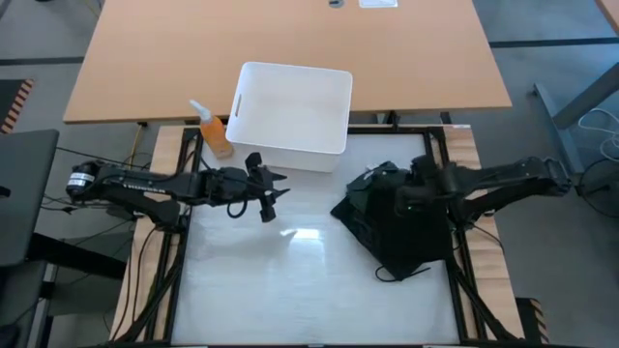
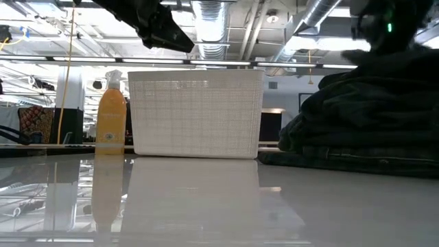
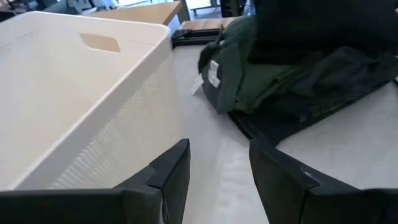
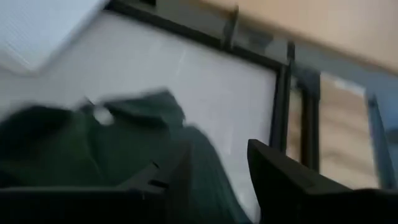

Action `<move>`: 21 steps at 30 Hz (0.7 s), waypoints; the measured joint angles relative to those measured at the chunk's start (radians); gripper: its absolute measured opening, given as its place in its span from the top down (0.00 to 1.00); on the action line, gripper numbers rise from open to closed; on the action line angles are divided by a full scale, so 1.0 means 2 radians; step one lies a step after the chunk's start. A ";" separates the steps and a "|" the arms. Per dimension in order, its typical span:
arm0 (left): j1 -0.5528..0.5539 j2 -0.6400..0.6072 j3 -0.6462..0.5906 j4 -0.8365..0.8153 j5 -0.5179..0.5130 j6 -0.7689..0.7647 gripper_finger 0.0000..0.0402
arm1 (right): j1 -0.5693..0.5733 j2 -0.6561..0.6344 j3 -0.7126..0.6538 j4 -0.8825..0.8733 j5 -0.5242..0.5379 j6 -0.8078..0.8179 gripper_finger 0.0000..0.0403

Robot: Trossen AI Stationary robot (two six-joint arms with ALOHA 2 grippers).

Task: Fold laundry
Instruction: Put the stack of clothes into the white bin

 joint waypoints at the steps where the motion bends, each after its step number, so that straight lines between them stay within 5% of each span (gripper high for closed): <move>1: 0.004 0.000 0.000 0.003 0.003 0.001 0.61 | 0.001 0.000 -0.024 0.022 -0.008 0.009 0.56; 10: 0.029 0.000 0.000 0.004 0.052 -0.011 0.61 | 0.025 0.047 -0.193 0.480 -0.126 -0.143 0.68; 18: 0.028 0.000 0.003 -0.012 0.053 -0.013 0.61 | 0.072 0.163 -0.160 0.748 -0.160 -0.278 0.72; 21: 0.028 0.000 0.023 -0.054 0.053 -0.018 0.61 | 0.078 0.208 -0.116 0.788 -0.188 -0.344 0.72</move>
